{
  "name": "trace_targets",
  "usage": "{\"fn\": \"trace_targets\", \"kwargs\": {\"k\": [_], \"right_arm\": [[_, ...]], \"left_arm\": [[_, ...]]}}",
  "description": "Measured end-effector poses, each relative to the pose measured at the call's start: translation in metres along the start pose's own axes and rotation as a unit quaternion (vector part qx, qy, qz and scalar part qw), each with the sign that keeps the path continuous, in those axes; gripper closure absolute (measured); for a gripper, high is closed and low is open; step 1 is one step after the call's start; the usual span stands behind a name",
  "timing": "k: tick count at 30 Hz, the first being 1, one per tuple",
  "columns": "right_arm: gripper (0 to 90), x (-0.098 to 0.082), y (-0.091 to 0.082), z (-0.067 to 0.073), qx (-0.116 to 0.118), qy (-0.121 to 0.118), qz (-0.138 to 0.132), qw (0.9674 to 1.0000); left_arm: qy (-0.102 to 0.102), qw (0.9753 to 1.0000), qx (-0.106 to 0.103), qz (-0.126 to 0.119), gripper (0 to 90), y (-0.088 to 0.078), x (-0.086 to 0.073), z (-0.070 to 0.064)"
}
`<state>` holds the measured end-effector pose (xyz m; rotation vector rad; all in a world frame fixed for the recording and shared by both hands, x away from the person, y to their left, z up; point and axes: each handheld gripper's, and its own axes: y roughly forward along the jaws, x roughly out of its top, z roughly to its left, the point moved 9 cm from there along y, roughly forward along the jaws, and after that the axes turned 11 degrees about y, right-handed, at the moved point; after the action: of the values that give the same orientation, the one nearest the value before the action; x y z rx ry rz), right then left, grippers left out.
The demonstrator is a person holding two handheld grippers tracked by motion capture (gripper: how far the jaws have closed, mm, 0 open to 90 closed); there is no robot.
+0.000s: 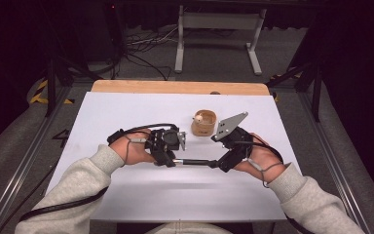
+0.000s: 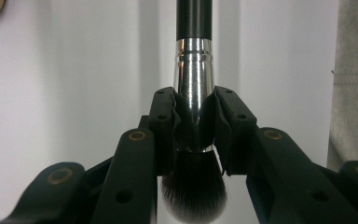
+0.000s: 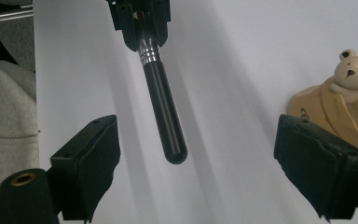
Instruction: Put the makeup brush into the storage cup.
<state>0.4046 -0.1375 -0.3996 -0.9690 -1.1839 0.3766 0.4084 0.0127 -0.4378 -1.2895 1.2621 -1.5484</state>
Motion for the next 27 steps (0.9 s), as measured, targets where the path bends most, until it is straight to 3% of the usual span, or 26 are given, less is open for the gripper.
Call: {"fn": "trace_targets", "kwargs": {"k": [8, 27], "right_arm": [[16.3, 0.000, 0.008, 0.001, -0.004, -0.005, 0.040, 0.9992], [23.2, -0.004, 0.024, 0.002, 0.007, -0.014, 0.096, 0.9952]], "left_arm": [[0.001, 1.0000, 0.001, 0.000, 70.9, 0.001, 0.001, 0.000], [0.009, 0.9999, -0.001, 0.006, 70.9, 0.003, 0.005, 0.000]]}}
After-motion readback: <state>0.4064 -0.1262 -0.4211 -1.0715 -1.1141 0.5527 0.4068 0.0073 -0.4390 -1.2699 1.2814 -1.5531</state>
